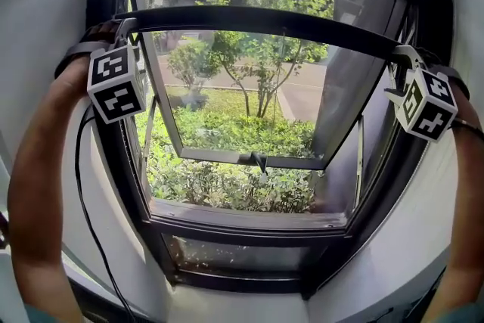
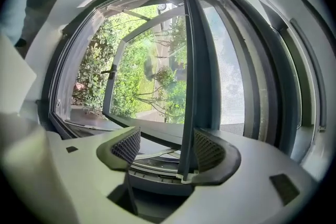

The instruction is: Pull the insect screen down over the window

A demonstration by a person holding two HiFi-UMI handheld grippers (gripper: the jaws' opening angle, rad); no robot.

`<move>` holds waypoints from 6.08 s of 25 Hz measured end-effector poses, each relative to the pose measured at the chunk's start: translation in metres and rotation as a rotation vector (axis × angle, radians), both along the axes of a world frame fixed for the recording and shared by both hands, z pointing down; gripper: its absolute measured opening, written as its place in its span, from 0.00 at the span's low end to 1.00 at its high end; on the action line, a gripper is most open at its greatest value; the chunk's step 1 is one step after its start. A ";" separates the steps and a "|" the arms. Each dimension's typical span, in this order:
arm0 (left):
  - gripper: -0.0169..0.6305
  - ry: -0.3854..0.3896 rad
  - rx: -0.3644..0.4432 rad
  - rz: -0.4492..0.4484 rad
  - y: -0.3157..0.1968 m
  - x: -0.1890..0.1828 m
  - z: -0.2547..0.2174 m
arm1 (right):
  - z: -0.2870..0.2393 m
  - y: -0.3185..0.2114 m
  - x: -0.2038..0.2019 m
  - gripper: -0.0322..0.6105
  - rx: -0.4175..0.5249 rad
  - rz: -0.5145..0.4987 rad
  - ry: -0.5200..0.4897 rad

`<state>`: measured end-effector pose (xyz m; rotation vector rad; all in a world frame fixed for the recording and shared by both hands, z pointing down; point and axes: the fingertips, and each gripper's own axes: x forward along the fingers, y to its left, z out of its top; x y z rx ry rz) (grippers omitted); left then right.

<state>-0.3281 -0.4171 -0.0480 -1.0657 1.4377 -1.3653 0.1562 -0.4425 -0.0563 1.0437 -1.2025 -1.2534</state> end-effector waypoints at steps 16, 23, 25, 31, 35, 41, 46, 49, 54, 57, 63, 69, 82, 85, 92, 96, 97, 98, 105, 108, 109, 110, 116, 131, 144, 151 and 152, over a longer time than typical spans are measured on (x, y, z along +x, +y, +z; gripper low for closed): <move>0.68 0.014 -0.199 -0.007 0.012 -0.001 0.108 | 0.101 0.007 -0.001 0.54 -0.161 0.003 0.021; 0.68 0.006 -0.262 0.004 0.014 -0.001 0.159 | 0.152 0.007 0.000 0.54 -0.233 0.010 0.050; 0.68 0.010 -0.277 0.010 0.015 0.000 0.173 | 0.166 0.008 0.001 0.54 -0.256 0.012 0.058; 0.68 0.017 -0.320 0.021 0.018 0.001 0.211 | 0.203 0.010 0.003 0.54 -0.315 0.013 0.080; 0.68 0.018 -0.346 0.022 0.020 0.003 0.227 | 0.219 0.012 0.005 0.53 -0.340 0.010 0.088; 0.68 0.014 -0.356 0.017 0.020 0.002 0.239 | 0.229 0.012 0.004 0.53 -0.350 0.002 0.084; 0.68 0.009 -0.375 0.019 0.028 0.002 0.254 | 0.244 0.017 0.004 0.53 -0.367 -0.008 0.086; 0.68 0.010 -0.386 0.019 0.030 0.002 0.269 | 0.260 0.018 0.004 0.53 -0.385 -0.015 0.080; 0.68 0.019 -0.458 0.021 0.030 0.004 0.318 | 0.307 0.018 0.007 0.52 -0.452 -0.008 0.111; 0.68 0.032 -0.504 0.028 0.034 0.003 0.353 | 0.342 0.022 0.007 0.52 -0.498 -0.003 0.137; 0.67 0.046 -0.576 0.033 0.040 0.005 0.414 | 0.403 0.025 0.009 0.51 -0.566 0.008 0.159; 0.67 0.016 -0.633 0.017 0.043 0.004 0.468 | 0.453 0.023 0.007 0.46 -0.570 0.013 0.169; 0.66 0.033 -0.707 0.010 0.047 0.007 0.542 | 0.529 0.024 0.008 0.43 -0.595 0.045 0.098; 0.66 0.021 -0.704 0.007 0.046 0.006 0.548 | 0.535 0.022 0.007 0.40 -0.572 0.047 0.097; 0.65 0.024 -0.715 0.001 0.046 0.007 0.548 | 0.534 0.020 0.007 0.32 -0.530 0.045 0.025; 0.65 0.024 -0.775 0.011 0.048 0.007 0.548 | 0.534 0.020 0.007 0.32 -0.621 0.053 0.013; 0.65 0.025 -0.795 0.015 0.049 0.007 0.548 | 0.534 0.021 0.007 0.32 -0.659 0.057 0.010; 0.65 0.027 -0.814 0.021 0.050 0.007 0.547 | 0.534 0.022 0.007 0.32 -0.694 0.060 0.008; 0.65 0.087 -0.837 0.059 0.052 0.010 0.548 | 0.536 0.021 0.005 0.32 -0.677 0.062 -0.053; 0.65 0.083 -0.834 0.044 0.053 0.008 0.549 | 0.537 0.021 0.003 0.32 -0.599 0.054 -0.093; 0.65 0.080 -0.823 0.040 0.052 0.008 0.549 | 0.536 0.020 0.002 0.32 -0.572 0.053 -0.099; 0.65 0.074 -0.804 0.033 0.050 0.008 0.549 | 0.536 0.019 0.002 0.32 -0.542 0.051 -0.102; 0.64 0.021 -0.649 -0.006 0.041 0.004 0.558 | 0.542 0.012 0.001 0.32 -0.372 0.046 -0.101; 0.65 0.055 -0.310 -0.007 0.019 0.009 0.554 | 0.538 0.003 0.004 0.35 -0.180 0.014 -0.100; 0.50 0.593 -0.169 0.123 0.056 0.046 0.520 | 0.497 0.055 -0.047 0.35 -0.226 -0.043 -0.535; 0.05 1.098 -0.118 0.199 0.094 0.074 0.520 | 0.511 0.111 -0.125 0.06 -0.389 -0.160 -0.972; 0.05 1.169 -0.122 0.209 0.100 0.078 0.521 | 0.513 0.117 -0.134 0.06 -0.412 -0.171 -1.037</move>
